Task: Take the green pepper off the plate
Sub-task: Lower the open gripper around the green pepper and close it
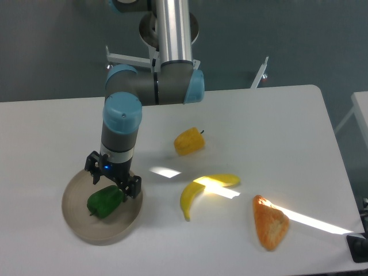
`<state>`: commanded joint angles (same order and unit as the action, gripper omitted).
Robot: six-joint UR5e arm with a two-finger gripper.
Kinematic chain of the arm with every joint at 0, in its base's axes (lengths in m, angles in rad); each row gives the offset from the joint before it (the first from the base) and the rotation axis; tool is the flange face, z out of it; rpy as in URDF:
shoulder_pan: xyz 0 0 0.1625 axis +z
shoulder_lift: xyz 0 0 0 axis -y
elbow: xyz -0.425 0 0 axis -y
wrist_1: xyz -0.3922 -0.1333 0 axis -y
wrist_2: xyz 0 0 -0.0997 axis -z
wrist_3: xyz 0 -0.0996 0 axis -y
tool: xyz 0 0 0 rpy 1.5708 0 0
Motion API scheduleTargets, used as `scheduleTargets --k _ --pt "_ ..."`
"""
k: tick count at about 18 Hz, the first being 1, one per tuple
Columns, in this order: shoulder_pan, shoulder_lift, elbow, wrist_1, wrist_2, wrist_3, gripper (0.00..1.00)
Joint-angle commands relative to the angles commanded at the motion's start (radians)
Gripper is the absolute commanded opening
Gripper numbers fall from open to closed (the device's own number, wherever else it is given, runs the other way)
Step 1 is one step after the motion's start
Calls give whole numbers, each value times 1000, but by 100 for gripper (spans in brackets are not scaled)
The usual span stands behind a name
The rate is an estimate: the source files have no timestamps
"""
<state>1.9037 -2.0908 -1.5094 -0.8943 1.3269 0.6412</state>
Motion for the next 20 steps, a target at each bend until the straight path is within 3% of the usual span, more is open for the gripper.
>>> scheduleTargets --k 20 --pt "-8 -37 9 15 2 -5 100"
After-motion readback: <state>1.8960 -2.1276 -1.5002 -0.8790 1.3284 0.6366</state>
